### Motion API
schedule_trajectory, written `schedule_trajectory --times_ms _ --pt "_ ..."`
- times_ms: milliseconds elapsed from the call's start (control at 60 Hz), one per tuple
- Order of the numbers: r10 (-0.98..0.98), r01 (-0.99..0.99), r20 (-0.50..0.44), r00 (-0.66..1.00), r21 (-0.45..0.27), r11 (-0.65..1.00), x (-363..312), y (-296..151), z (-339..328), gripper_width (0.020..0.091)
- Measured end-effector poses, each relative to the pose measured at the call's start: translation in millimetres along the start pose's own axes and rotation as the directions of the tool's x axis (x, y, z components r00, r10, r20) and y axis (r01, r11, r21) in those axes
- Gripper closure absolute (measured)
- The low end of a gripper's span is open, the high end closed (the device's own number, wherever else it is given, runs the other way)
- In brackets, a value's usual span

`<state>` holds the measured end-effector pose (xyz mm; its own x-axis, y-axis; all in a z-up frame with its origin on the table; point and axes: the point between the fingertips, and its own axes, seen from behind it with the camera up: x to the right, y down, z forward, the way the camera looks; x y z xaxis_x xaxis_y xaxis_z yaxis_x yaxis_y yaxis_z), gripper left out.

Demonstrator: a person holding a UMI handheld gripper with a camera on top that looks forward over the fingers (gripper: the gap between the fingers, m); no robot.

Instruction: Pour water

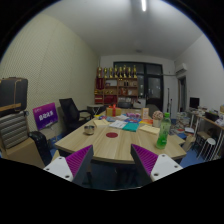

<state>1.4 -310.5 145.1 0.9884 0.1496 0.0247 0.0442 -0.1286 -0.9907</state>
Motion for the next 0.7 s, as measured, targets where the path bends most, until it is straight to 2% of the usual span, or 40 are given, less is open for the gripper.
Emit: schedule_trajectory --times_ms 67,267,367,467,583,700 --pt "0.022 -0.022 -0.007 1.000 0.007 1.000 7 -1 2 0.0273" --pt "0.104 -0.098 -0.066 0.992 0.091 0.991 73 5 32 0.0275" --pt "0.055 -0.034 -0.158 0.986 0.129 0.991 138 8 57 0.0272" --pt "0.055 -0.026 -0.236 0.970 0.127 0.992 198 17 91 0.0267" --pt "0.056 -0.025 -0.265 0.963 0.119 0.993 249 31 157 0.0272" --pt "0.025 0.008 -0.289 0.957 0.115 0.993 286 27 209 0.0271"
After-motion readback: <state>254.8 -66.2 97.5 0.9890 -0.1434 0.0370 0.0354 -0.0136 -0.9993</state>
